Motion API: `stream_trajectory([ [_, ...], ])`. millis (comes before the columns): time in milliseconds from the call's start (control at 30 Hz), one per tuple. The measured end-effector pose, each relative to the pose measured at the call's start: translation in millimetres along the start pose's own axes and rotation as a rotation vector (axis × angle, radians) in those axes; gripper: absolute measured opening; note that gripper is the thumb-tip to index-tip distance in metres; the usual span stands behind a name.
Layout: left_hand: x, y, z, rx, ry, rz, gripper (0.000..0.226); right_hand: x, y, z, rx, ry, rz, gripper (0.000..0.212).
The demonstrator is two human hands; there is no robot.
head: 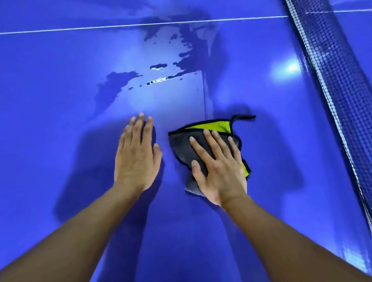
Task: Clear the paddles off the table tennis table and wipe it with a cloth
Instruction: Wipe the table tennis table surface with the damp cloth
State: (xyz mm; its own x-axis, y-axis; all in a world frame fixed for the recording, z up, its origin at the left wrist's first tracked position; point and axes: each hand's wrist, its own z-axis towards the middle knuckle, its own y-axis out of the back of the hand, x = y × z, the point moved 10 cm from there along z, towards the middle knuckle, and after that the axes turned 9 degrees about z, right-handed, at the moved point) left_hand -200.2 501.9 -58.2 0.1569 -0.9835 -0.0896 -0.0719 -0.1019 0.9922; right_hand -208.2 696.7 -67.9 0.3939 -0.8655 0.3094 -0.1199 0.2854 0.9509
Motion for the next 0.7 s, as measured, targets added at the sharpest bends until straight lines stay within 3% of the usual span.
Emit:
stream_trajectory([
  [133, 31.6, 2.2, 66.5, -0.004, 0.015, 0.033, 0.064, -18.9, 5.0, 90.0, -0.007, -0.041, -0.023, 0.057],
  [500, 44.1, -11.9, 80.4, -0.004, 0.037, 0.107, 0.068, -61.6, 20.8, 351.0, -0.014, -0.059, -0.033, 0.060],
  [700, 46.2, -14.4, 82.8, -0.018, 0.027, 0.104, 0.066, -62.6, 24.6, 417.8, -0.055, -0.117, -0.007, 0.060],
])
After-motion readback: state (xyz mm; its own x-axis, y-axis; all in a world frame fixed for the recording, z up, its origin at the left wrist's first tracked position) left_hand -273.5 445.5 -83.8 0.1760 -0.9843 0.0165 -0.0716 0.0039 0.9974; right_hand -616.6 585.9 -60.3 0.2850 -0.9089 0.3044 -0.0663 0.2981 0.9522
